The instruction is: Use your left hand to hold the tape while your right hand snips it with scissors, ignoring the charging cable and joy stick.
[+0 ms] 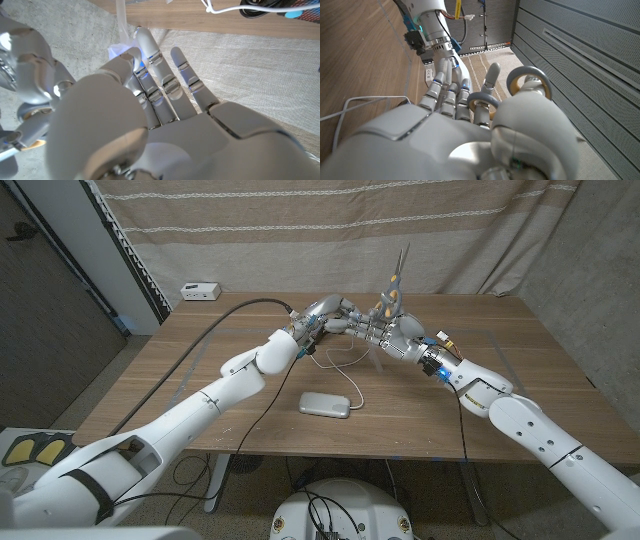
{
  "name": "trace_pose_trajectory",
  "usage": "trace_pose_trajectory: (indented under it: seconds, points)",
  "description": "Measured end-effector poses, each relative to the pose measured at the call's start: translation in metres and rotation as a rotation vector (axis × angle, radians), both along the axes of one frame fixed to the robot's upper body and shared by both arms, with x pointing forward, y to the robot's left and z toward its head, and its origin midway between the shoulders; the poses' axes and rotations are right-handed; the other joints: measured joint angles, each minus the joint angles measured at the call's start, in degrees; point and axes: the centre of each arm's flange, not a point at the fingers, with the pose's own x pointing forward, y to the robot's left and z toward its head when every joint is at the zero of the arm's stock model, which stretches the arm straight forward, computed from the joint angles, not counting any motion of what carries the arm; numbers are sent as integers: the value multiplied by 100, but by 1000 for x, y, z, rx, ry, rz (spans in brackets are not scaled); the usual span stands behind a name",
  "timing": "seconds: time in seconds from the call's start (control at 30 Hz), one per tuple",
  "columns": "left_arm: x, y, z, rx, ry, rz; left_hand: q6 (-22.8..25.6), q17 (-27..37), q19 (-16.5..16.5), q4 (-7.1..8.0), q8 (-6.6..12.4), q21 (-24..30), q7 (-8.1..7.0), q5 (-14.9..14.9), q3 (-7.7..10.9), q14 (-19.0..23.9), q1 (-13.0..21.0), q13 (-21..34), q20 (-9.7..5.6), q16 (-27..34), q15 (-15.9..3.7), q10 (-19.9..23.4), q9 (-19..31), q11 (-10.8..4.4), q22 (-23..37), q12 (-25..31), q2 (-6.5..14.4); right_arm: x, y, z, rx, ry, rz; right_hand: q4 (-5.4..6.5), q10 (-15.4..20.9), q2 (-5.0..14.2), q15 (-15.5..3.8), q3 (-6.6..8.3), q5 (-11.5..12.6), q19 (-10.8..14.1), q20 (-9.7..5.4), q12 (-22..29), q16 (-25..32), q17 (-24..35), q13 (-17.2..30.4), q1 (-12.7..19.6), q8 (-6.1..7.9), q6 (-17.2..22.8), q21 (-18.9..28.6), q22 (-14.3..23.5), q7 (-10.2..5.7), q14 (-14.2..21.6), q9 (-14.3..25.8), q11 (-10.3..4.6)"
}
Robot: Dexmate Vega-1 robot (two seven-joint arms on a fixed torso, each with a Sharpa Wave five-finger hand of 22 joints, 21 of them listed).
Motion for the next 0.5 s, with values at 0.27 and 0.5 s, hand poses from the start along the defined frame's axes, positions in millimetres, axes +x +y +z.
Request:
trace_pose_trajectory:
  seconds: [0.27, 0.5]
  points:
    - [1, 4, 5, -38, 35, -22, -20, 0, 0, 0, 0, 22, 19, 37, 0, 0, 0, 0, 0, 0, 0, 32, 0, 32, 11, -16, 0, -2, 1, -4, 4, 3, 1, 0, -10, 0, 0, 0, -22, 2, -2, 0, 0, 0, 0, 0, -41, 31, 0, 0, 93, 0, -80, 50]
    - [2, 5, 7, -63, 63, -37, -20, 1, -41, -1, 0, 29, 19, 37, 0, 0, -1, 0, 21, -21, 0, 32, 0, 32, 27, -41, -1, -3, 1, -7, 6, 4, 2, 0, -12, 24, 32, 0, -22, 22, -22, 0, 0, 0, -1, -24, -138, 20, -41, 0, 185, 32, -163, 51]
